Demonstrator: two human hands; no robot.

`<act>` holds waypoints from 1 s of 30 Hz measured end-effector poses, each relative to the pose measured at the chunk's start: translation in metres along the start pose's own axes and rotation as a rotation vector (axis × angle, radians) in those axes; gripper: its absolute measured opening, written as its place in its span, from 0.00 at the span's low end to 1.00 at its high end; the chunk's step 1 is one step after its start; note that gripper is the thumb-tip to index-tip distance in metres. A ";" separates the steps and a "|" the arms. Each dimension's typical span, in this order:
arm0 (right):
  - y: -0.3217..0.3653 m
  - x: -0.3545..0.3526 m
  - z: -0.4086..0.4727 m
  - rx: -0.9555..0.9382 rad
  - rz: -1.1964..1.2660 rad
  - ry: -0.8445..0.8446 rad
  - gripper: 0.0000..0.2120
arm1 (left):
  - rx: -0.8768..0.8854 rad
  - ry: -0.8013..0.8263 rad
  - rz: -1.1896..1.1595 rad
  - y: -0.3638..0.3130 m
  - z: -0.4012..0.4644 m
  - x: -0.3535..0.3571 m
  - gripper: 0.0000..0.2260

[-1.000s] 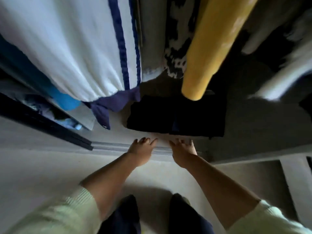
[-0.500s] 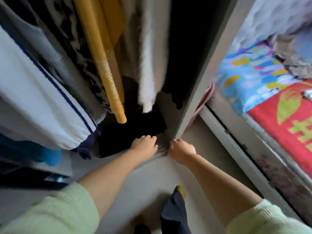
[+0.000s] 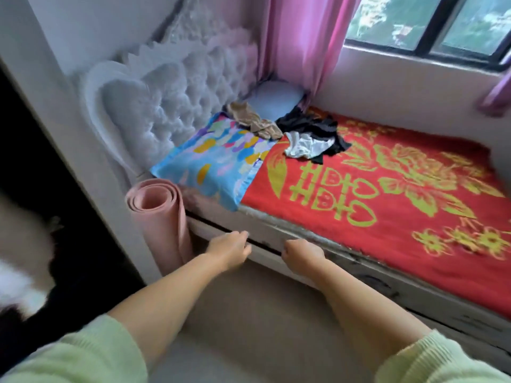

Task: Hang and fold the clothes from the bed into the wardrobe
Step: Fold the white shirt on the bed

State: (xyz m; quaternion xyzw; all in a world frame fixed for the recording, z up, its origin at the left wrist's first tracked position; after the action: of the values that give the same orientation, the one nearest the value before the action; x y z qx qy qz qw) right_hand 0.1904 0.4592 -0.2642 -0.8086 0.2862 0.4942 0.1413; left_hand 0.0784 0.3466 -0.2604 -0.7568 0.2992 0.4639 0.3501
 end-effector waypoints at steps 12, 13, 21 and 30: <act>-0.232 -0.074 0.057 0.168 0.029 0.012 0.13 | 0.188 0.000 0.074 -0.198 0.165 -0.045 0.18; -0.241 -0.075 0.062 0.177 0.038 0.021 0.12 | 0.195 0.006 0.083 -0.204 0.173 -0.045 0.18; -0.285 -0.083 0.156 0.220 0.163 0.056 0.18 | 0.150 0.090 0.126 -0.188 0.288 -0.047 0.18; -0.354 -0.131 0.303 0.317 0.215 0.095 0.15 | 0.165 0.155 0.154 -0.168 0.475 -0.075 0.18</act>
State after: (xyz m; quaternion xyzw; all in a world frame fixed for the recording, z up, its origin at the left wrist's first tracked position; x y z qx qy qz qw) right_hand 0.1404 0.9388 -0.3113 -0.7635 0.4514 0.4164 0.1998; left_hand -0.0547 0.8366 -0.3042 -0.7337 0.4196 0.4036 0.3502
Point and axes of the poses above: each hand's wrist, its own z-axis towards the middle knuckle, its own x-axis out of the palm, y = z × x, the point moved 9 cm from there along z, towards the middle knuckle, and after that the axes turned 6 degrees about y, right-handed, at the moved point
